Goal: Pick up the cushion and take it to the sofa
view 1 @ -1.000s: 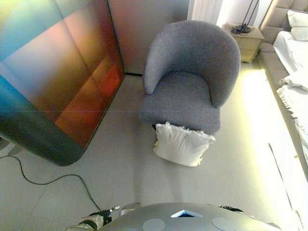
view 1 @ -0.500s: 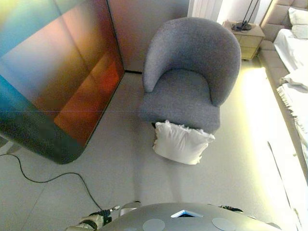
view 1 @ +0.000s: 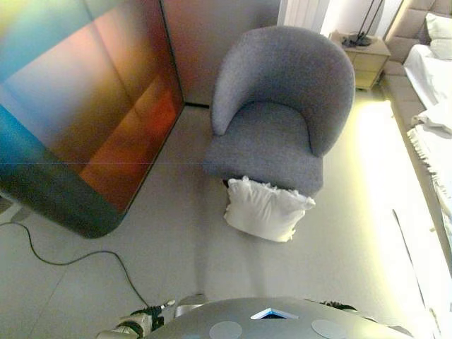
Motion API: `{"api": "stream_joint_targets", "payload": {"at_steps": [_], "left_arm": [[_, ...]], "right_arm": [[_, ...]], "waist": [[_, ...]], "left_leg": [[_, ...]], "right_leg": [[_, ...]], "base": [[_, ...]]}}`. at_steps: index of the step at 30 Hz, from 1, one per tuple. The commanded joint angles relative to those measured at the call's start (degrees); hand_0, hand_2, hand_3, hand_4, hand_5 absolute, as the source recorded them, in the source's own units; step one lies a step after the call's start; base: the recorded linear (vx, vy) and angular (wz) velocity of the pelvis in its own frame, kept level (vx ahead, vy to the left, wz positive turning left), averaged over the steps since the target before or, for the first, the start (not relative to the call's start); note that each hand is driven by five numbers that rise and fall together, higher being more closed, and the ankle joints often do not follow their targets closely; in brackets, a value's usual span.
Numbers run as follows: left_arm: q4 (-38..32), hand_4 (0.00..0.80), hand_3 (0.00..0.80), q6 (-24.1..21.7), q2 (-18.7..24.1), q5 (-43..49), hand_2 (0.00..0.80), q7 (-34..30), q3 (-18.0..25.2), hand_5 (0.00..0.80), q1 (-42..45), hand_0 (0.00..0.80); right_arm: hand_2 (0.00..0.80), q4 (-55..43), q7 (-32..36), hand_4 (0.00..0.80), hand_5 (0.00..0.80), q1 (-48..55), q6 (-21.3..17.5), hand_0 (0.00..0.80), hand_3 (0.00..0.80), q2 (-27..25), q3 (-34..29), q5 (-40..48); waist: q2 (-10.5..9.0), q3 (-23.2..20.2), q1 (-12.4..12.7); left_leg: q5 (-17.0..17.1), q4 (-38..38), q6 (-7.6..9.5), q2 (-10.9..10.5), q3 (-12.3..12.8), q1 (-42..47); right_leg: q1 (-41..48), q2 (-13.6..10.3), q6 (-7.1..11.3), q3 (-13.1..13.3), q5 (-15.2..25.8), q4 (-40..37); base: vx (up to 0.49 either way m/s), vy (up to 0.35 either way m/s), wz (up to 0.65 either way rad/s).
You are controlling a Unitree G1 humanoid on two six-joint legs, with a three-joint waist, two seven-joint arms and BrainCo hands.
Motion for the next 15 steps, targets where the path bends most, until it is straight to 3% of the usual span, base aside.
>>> {"api": "stream_joint_targets", "payload": {"at_steps": [1, 3, 9, 13, 15], "left_arm": [[2.0, 0.000, 0.000, -1.0, -0.2, 0.8, 0.000, -0.4, 1.5, 0.000, -1.5, 0.000], [1.8, 0.000, 0.000, -0.9, -0.4, 0.4, 0.000, -0.4, 1.5, 0.000, -1.3, 0.000], [1.1, 0.000, 0.000, -1.3, -0.1, 1.2, 0.000, -0.3, 2.3, 0.000, -0.1, 0.000], [1.3, 0.000, 0.000, -1.1, -0.6, 1.0, 0.000, -0.5, 2.0, 0.000, 1.6, 0.000], [1.5, 0.000, 0.000, -0.9, -1.0, 0.7, 0.000, -0.5, 2.2, 0.000, 2.4, 0.000]], "right_arm": [[0.000, 1.5, -1.2, 0.000, 0.000, -3.6, 1.3, 0.000, 0.000, -1.6, 2.2, -0.4], [0.000, 1.1, -1.0, 0.000, 0.000, -3.8, 1.7, 0.000, 0.000, -2.0, 2.2, -0.1], [0.000, 1.7, -0.2, 0.000, 0.000, -3.4, 0.6, 0.000, 0.000, -2.5, 1.5, -1.6], [0.000, 2.6, 0.2, 0.000, 0.000, -2.9, 1.0, 0.000, 0.000, -2.5, 1.7, -3.1], [0.000, 2.8, 0.2, 0.000, 0.000, -3.0, 1.4, 0.000, 0.000, -2.4, 2.4, -4.3]], "waist": [[-3.68, 2.3, 1.3], [-3.37, 3.3, 2.0], [-0.60, 3.8, 4.2], [0.63, 2.4, 5.8], [0.98, 1.8, 6.5]], "left_leg": [[-5.0, 20.5, 4.23, -0.7, -0.7, -5.5], [-4.0, 20.9, 4.21, -1.4, -1.3, -8.5], [3.5, 0.5, 1.76, -2.1, -2.4, -10.5], [8.1, -10.0, 0.50, -1.4, -6.4, -10.6], [7.6, -11.7, 0.01, -0.5, -8.8, -12.7]], "right_leg": [[-2.8, -0.7, -2.43, 1.6, -0.4, 4.3], [-2.0, -0.1, -2.51, 2.7, -0.9, 4.7], [5.3, 3.1, -1.46, 6.4, -5.2, 2.8], [10.8, 4.0, -1.28, 11.0, -8.1, 1.0], [12.5, 3.9, -1.38, 13.0, -10.0, 1.0]], "base": [[0.002, -0.131, -0.28], [0.053, -0.053, -0.33], [0.233, 0.037, -0.10], [0.390, 0.073, -0.05], [0.441, 0.104, -0.75]]}}
